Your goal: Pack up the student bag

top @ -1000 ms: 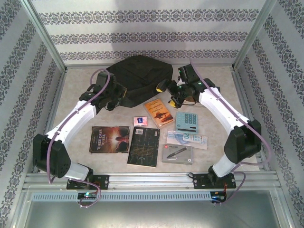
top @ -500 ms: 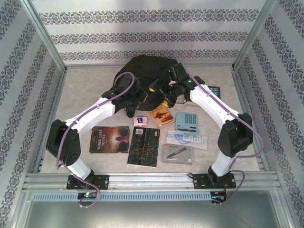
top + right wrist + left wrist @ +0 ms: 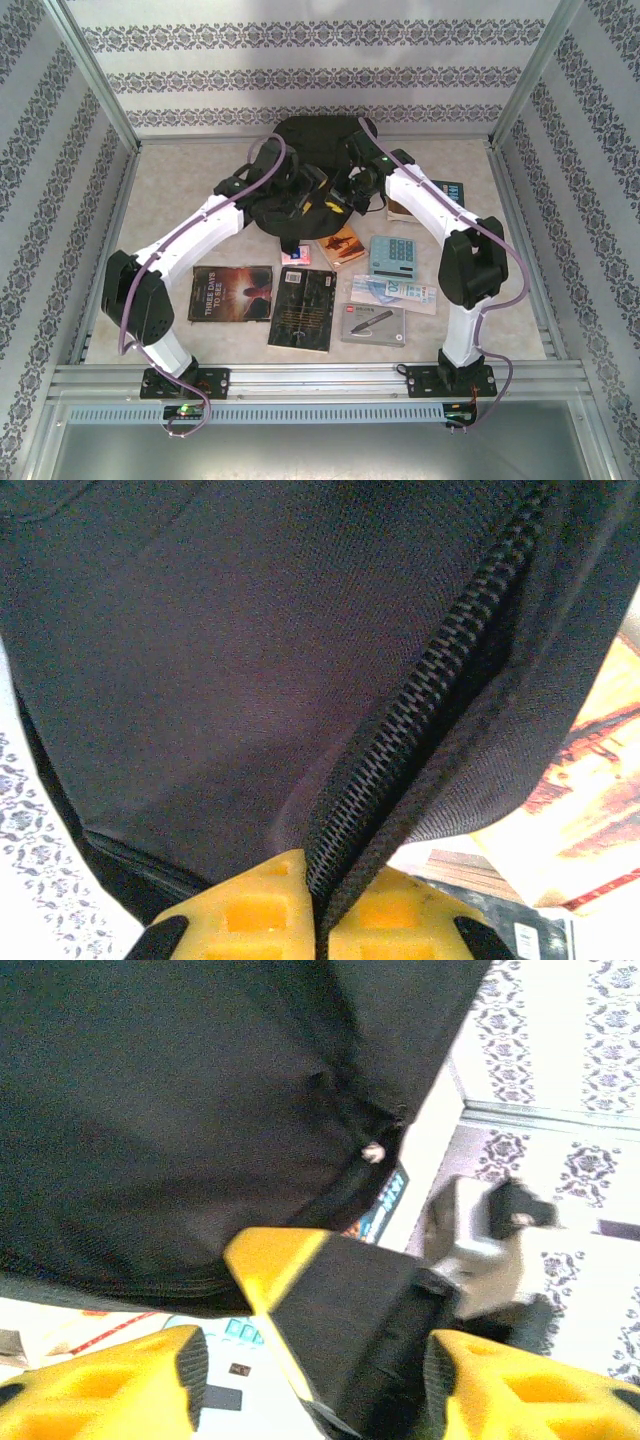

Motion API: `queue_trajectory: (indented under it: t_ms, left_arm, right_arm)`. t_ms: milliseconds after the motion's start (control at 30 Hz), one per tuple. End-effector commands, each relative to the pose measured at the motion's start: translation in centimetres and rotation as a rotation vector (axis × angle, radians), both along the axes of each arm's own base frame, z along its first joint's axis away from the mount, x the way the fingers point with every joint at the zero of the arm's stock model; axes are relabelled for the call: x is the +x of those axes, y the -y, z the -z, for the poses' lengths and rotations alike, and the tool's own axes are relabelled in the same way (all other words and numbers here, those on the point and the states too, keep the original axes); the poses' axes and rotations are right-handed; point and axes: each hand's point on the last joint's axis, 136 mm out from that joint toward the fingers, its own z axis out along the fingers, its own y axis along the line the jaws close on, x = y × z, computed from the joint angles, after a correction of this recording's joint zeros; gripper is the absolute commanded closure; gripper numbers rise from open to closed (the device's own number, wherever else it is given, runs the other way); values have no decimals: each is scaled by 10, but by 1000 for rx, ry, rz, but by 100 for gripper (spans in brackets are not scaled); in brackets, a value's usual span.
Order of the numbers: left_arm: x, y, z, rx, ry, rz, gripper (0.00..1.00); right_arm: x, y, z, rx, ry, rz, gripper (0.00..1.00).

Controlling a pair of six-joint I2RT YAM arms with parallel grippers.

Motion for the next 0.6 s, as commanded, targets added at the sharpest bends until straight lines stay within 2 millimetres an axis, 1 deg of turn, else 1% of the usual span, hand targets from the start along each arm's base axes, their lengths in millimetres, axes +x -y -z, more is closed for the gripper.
queue_trajectory:
  t_ms: [0, 67, 133, 167, 233, 300, 333, 367, 433, 533, 567]
  left_arm:
    - [-13, -51, -16, 184, 22, 14, 36]
    - [-17, -86, -21, 327, 47, -26, 33]
    - [-20, -120, -18, 440, 35, -74, 33]
    - [-21, -137, -12, 479, 16, -96, 33]
    - [-21, -166, 7, 524, -29, -128, 33]
    - [-15, -185, 24, 528, -55, -131, 35]
    - [-9, -189, 31, 533, -51, -113, 36]
    - [-1, -189, 37, 537, -37, -78, 37]
    - [15, -181, 55, 548, -39, 21, 38]
    - [29, -169, 84, 540, -98, 129, 42]
    - [32, -169, 92, 543, -118, 136, 44]
  right_arm:
    - [3, 11, -21, -58, 91, -103, 92]
    - [1, 12, -30, -86, 130, -157, 92]
    - [-1, 11, -39, -81, 157, -199, 92]
    - [-2, 11, -43, -77, 167, -214, 92]
    - [-4, 15, -51, -78, 191, -238, 92]
    - [-10, 17, -58, -74, 214, -269, 92]
    - [-13, 17, -61, -70, 228, -287, 91]
    - [-16, 17, -63, -68, 239, -304, 91]
    - [-20, 20, -65, -55, 247, -314, 91]
    - [-22, 22, -67, -11, 246, -306, 91]
    - [-22, 23, -68, 1, 248, -301, 91]
